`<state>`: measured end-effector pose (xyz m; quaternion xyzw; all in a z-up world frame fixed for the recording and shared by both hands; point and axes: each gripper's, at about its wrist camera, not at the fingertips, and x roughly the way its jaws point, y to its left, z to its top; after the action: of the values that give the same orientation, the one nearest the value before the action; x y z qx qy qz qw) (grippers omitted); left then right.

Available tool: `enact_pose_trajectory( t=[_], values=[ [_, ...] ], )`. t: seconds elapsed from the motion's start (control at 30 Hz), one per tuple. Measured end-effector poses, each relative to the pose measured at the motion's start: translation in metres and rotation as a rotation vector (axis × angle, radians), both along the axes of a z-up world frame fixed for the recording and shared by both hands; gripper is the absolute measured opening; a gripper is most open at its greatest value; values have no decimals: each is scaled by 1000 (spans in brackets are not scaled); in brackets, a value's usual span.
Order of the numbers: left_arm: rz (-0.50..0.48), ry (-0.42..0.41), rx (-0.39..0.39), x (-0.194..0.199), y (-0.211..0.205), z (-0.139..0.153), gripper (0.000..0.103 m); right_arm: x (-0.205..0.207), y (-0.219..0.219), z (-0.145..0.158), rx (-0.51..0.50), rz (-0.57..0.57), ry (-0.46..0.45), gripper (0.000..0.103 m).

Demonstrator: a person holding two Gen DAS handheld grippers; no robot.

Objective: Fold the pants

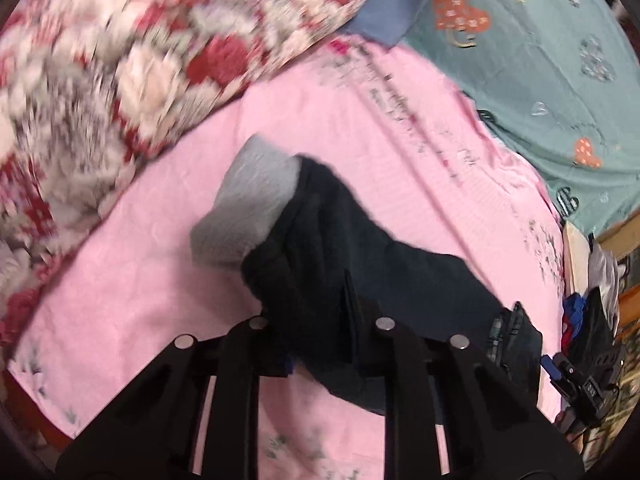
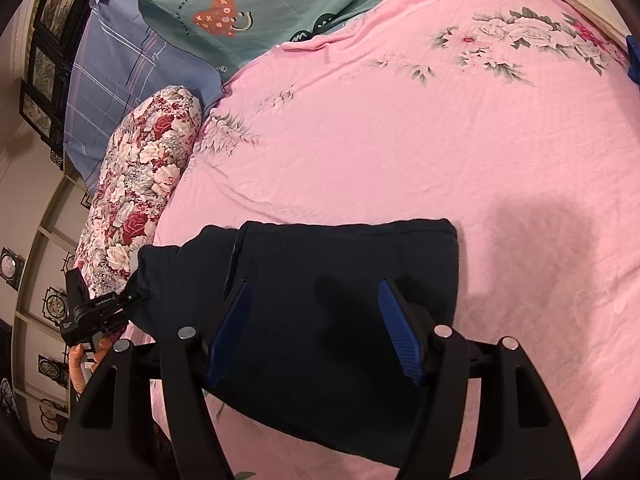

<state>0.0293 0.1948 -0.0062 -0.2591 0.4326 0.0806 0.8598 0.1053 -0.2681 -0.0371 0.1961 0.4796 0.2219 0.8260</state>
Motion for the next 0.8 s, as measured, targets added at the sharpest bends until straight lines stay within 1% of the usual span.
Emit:
enact_pose_trajectory(
  t=[0.1,0.17,0.27,0.37,0.43,0.47,0.5,0.53,0.57,0.6,0.67,0.73,0.8],
  values=[
    [-82,-65,76,-1,-36,34,17,-3,-7,0,19,-3,-4,67],
    [-167,-114,125,2,-71,57,17,-5,-13,-1,39,-9,-9,67],
    [-293,-155,151,9,-121,76,17,-9,-21,-1,57,-10,-18,67],
    [-431,-166,158,18,-174,81,17,-14,-30,1,75,-13,-30,67],
    [-508,-149,155,22,-205,72,17,-19,-39,3,87,-19,-39,67],
    [-542,-123,145,27,-219,62,17,-22,-44,4,91,-24,-43,67],
    [-563,-103,136,31,-229,53,24,-23,-48,5,95,-27,-45,67],
    [-613,-68,121,38,-242,35,34,-25,-52,5,98,-31,-49,67],
    [-662,-21,101,45,-253,18,55,-28,-55,6,101,-33,-54,67],
    [-668,39,80,50,-258,0,64,-30,-58,7,102,-36,-57,67],
    [-655,101,38,57,-259,-23,65,-33,-63,6,104,-38,-55,67],
    [-642,78,26,52,-254,-22,66,-34,-63,3,100,-33,-48,67],
    [-652,52,-26,48,-246,-11,76,-33,-62,1,89,-30,-36,67]
  ],
)
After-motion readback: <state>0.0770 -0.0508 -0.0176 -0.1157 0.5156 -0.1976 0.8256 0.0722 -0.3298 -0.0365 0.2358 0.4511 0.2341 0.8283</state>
